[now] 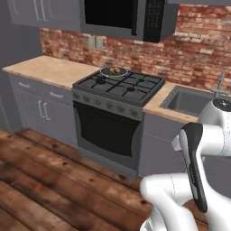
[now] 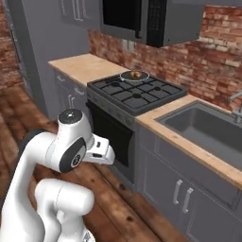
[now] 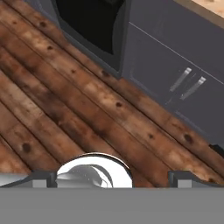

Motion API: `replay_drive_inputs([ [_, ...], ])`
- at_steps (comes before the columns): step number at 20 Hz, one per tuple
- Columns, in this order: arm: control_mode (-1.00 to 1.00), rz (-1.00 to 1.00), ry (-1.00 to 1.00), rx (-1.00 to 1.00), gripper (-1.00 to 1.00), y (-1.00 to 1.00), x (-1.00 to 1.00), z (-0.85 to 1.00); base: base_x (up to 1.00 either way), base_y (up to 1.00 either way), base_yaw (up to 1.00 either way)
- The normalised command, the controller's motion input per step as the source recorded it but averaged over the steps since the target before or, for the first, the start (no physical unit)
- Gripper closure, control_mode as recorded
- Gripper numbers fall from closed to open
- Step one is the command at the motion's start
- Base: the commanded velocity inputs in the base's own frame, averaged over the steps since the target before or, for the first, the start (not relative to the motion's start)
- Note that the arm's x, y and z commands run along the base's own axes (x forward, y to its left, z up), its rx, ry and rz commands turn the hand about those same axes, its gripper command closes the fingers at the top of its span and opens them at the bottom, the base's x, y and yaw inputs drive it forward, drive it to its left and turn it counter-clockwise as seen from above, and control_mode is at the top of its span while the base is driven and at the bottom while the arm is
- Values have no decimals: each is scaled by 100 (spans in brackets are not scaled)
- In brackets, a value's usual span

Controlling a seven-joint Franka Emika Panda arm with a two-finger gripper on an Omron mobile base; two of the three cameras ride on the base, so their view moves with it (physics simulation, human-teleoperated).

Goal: Take the chicken drumsticks from the pan and place one on each plate on the dining counter.

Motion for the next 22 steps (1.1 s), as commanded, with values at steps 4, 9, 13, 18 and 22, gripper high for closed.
replay_drive_inputs([
  [4,100,0,0,0,-100,0,0,0,87,64,-33],
  [9,100,0,0,0,-100,0,0,0,73,66,-45],
  [13,100,0,0,0,-100,0,0,0,71,63,-49],
  [18,100,0,0,0,-100,0,0,0,69,68,-45],
  [22,100,0,0,0,-100,0,0,0,67,80,-30],
])
